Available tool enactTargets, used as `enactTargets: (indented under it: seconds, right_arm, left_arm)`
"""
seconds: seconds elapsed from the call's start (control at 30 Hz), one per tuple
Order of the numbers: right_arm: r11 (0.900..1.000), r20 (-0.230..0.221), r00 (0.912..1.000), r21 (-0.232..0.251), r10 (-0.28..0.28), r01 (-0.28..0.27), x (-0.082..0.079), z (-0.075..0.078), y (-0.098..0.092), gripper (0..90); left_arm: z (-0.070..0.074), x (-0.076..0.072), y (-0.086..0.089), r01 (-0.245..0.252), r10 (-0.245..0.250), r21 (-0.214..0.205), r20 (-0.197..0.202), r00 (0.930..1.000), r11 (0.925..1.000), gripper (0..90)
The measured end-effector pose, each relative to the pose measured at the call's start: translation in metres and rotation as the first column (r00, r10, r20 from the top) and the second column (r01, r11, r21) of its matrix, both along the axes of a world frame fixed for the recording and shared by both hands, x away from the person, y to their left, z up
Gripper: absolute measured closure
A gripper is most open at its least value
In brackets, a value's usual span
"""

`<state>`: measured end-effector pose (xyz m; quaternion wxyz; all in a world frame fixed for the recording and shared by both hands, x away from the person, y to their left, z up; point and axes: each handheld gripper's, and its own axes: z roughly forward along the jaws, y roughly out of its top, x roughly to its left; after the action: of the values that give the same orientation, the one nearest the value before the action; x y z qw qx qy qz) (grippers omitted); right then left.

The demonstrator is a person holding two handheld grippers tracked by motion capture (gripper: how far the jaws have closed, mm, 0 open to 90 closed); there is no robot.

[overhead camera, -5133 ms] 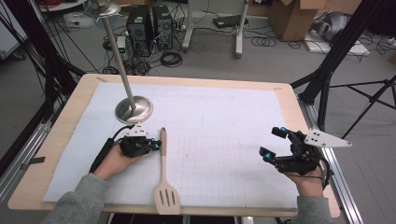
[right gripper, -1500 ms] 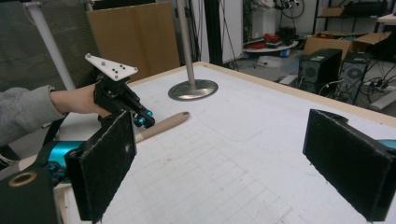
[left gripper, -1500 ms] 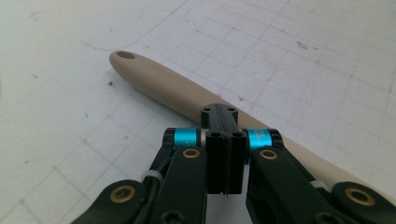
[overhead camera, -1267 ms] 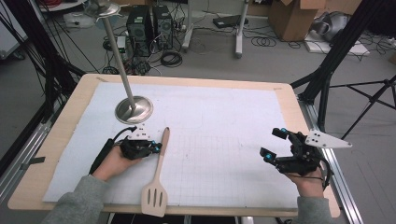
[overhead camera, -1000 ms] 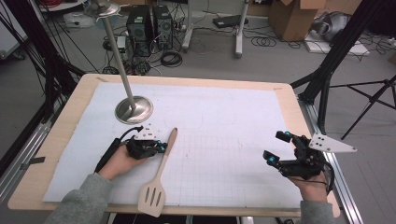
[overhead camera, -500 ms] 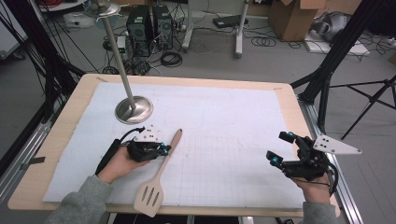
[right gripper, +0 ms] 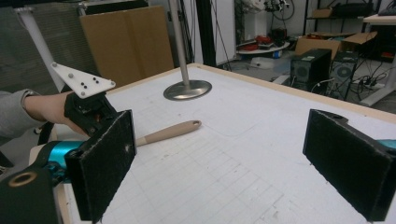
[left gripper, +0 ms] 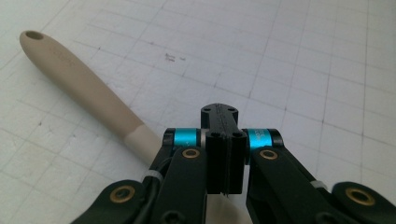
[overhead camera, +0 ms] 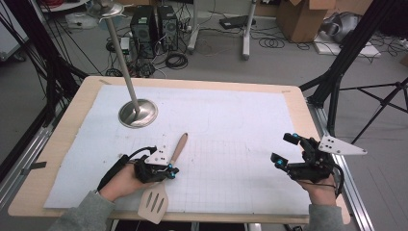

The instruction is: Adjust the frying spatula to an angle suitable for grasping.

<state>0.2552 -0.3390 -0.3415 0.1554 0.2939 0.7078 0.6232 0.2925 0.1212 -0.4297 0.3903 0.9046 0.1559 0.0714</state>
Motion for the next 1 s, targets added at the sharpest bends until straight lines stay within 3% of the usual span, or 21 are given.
enactTargets:
  seconds: [0.1,0.2,0.7,1.0]
  right_arm:
    - [1.0000,-0.005,1.0000,-0.002,0.006,-0.006,0.002,0.000,0.002,8.6]
    - [0.9999,-0.003,0.9999,-0.003,0.010,-0.010,0.004,-0.001,0.004,8.6]
    - [0.9997,-0.013,0.9996,-0.011,0.024,-0.024,0.010,-0.003,0.008,8.6]
    - [0.9997,-0.018,0.9996,-0.014,0.021,-0.022,0.010,-0.004,0.008,8.6]
  left_arm:
    - [-0.004,-0.001,0.001,0.018,-0.018,0.033,-0.004,0.9998,0.9993,89.5]
    - [-0.005,-0.001,0.002,0.018,-0.018,0.032,0.000,0.9998,0.9993,89.5]
    - [-0.004,0.000,0.015,0.009,-0.009,0.004,0.013,0.9999,0.9999,89.6]
    - [-0.006,0.006,0.025,0.017,-0.018,-0.026,-0.013,0.9998,0.9995,89.7]
